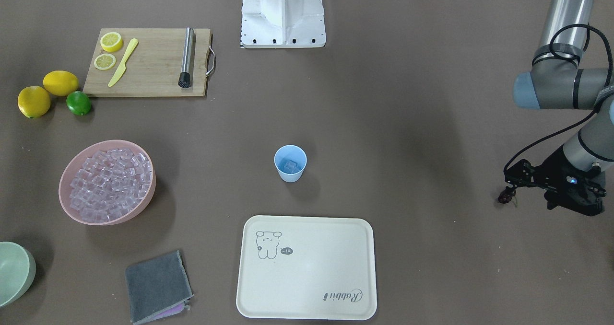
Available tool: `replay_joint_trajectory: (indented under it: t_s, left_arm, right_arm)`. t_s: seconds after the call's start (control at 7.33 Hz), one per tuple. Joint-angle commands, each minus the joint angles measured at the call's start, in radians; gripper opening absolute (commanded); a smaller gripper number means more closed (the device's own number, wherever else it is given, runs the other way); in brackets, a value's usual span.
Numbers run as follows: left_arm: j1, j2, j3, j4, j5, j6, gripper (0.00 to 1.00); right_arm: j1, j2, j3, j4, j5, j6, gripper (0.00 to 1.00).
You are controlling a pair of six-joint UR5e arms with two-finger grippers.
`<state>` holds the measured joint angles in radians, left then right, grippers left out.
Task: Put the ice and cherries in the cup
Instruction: 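Withdraw the right arm to rest while the left arm reaches toward the cherries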
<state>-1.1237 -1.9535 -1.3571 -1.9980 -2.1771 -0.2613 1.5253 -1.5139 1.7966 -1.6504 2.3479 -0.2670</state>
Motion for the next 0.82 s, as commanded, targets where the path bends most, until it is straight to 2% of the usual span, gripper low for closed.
replay_joint_trajectory:
  t_s: [0.0, 0.41, 0.68]
  left_arm:
    - [0.022, 0.013, 0.031, -0.053, 0.003, -0.055, 0.97]
    - [0.019, 0.039, 0.129, -0.116, 0.007, -0.105, 0.96]
    - [0.04, 0.027, 0.139, -0.169, 0.007, -0.169, 0.96]
  right_arm:
    - [-0.02, 0.003, -0.005, 0.009, -0.021, -0.023, 0.98]
    - [-0.048, 0.035, -0.008, 0.011, -0.065, -0.021, 0.98]
    - [-0.05, 0.081, -0.048, 0.012, -0.062, -0.006, 0.98]
